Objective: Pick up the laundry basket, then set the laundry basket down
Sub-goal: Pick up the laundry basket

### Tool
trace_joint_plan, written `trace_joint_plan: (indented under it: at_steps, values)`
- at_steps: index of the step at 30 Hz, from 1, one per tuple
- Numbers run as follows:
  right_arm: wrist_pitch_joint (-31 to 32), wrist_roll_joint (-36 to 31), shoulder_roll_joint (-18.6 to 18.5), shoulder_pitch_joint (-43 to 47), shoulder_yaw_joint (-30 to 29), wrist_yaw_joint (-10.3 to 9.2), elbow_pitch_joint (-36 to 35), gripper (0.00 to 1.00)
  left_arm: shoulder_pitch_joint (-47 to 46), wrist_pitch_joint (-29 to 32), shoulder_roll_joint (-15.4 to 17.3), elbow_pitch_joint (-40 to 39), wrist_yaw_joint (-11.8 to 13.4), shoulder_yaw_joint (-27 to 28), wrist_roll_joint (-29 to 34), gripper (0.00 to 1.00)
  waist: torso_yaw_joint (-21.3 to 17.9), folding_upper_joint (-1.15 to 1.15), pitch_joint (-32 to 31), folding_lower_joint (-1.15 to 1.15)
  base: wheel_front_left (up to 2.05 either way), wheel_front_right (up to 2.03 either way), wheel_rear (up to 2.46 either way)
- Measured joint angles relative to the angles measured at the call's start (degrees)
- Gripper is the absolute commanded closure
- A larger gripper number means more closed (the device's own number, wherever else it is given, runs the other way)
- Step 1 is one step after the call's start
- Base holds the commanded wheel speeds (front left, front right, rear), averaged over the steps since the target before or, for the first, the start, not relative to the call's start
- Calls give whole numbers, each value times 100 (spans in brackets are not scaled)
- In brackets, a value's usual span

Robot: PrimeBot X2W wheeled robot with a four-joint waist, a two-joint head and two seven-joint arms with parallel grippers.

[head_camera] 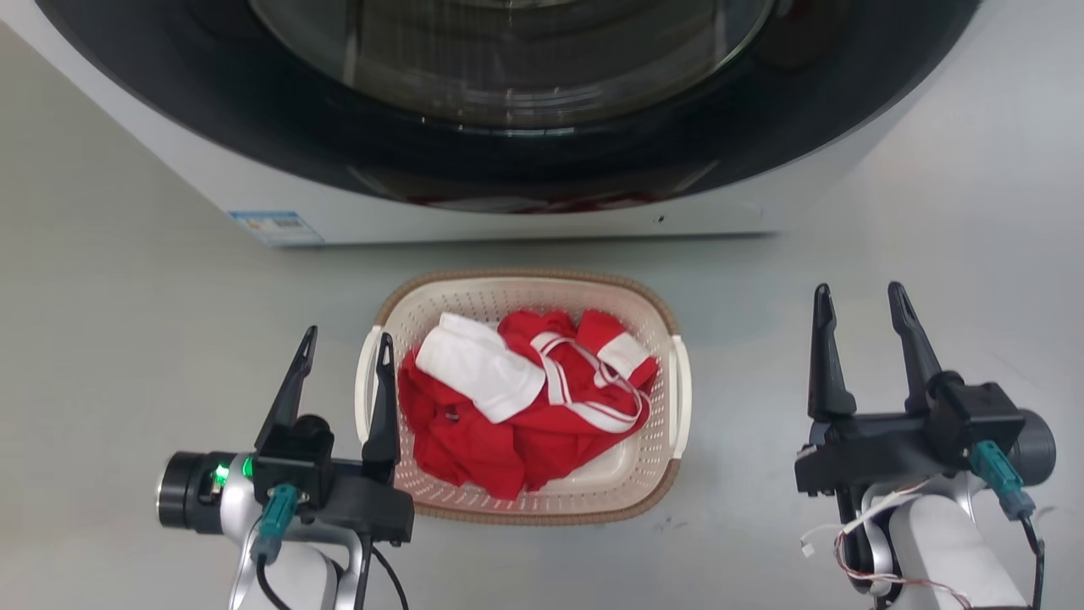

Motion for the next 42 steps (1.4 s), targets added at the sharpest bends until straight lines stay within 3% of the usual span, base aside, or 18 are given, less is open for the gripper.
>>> trace_joint_plan:
  at_steps: [24,42]
  values:
    - [0,30,-76,-1346,-110,89,1184,0,-1767,0,-82,1837,-193,-249,-318,0,365,1,1996,0,0,0,0]
    - [0,98,-65,-1509,221,241,1822,0,-2092,0,-87,2942,-193,-365,-601,0,489,0,2403,-1,0,0,0]
